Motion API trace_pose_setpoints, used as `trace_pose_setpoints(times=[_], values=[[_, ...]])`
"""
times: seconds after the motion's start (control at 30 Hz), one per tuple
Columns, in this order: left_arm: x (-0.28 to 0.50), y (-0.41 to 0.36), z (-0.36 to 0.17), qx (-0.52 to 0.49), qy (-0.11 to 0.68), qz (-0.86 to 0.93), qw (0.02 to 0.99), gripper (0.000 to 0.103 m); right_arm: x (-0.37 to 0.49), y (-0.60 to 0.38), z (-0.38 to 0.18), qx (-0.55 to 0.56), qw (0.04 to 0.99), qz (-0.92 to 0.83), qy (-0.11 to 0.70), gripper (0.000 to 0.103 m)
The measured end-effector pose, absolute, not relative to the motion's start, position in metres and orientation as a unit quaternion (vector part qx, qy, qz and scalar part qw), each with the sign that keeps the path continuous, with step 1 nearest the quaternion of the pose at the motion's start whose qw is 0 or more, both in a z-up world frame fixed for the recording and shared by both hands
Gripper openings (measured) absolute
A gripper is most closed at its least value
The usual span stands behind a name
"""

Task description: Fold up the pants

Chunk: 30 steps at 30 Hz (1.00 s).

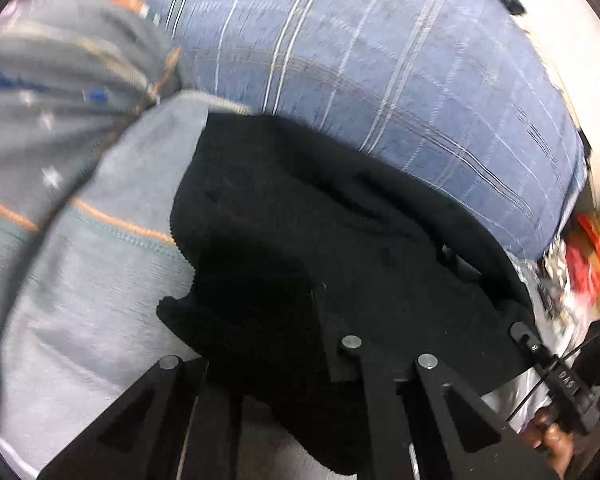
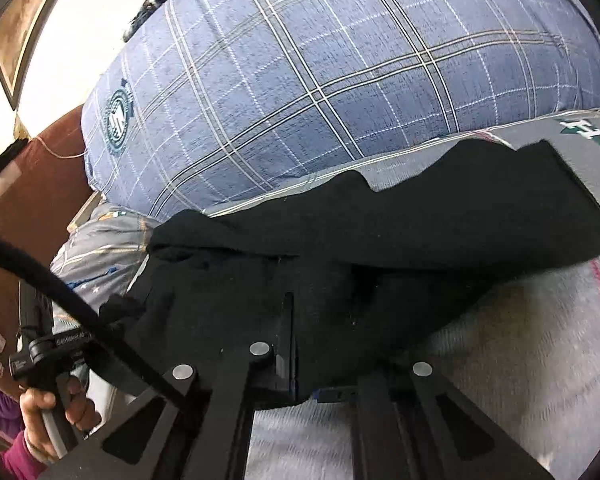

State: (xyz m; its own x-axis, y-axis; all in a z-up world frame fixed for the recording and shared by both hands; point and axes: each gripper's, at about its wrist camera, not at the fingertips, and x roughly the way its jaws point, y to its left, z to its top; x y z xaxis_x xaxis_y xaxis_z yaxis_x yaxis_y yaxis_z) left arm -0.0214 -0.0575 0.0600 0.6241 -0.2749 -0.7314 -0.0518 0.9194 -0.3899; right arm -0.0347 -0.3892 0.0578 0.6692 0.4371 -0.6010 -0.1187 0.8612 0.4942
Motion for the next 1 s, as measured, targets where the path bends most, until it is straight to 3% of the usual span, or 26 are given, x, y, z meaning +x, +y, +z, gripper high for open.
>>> trace_pose_setpoints(times=[0.17,0.37,0.43,0.47,0.53,0.6,0.73,0.83,1.0], values=[[-0.053,-0.050,0.087,-0.152,0.420,-0.076,0.891,0.011,-0.073,-0.380,0.077,0.207,0.886,0.177,0.374,0.005],[-0.070,-0.035,0.053,-0.124,0.470,-0.050,0.873,0.013,-0.106,-0.365,0.056,0.200,0.870,0.181,0.413,0.008],[-0.076,-0.035,0.044,-0.114,0.485,-0.044,0.866,0.020,-0.110,-0.362,0.047,0.191,0.864,0.167,0.434,0.011],[-0.080,-0.035,0.045,-0.103,0.481,-0.036,0.870,0.030,-0.113,-0.361,0.045,0.188,0.862,0.168,0.439,0.013],[-0.090,-0.031,0.052,-0.089,0.470,-0.033,0.878,0.047,-0.121,-0.360,0.050,0.174,0.865,0.168,0.439,0.024],[-0.096,-0.025,0.061,-0.091,0.462,-0.036,0.881,0.070,-0.133,-0.364,0.060,0.155,0.872,0.167,0.434,0.048],[-0.112,-0.013,0.092,-0.085,0.449,-0.039,0.888,0.073,-0.159,-0.384,0.086,0.156,0.882,0.171,0.411,0.055],[-0.116,-0.017,0.115,-0.067,0.428,-0.042,0.900,0.082,-0.162,-0.401,0.096,0.178,0.888,0.158,0.393,0.067],[-0.095,-0.043,0.125,-0.059,0.433,-0.080,0.896,0.085,-0.147,-0.407,0.097,0.171,0.900,0.122,0.381,0.068]])
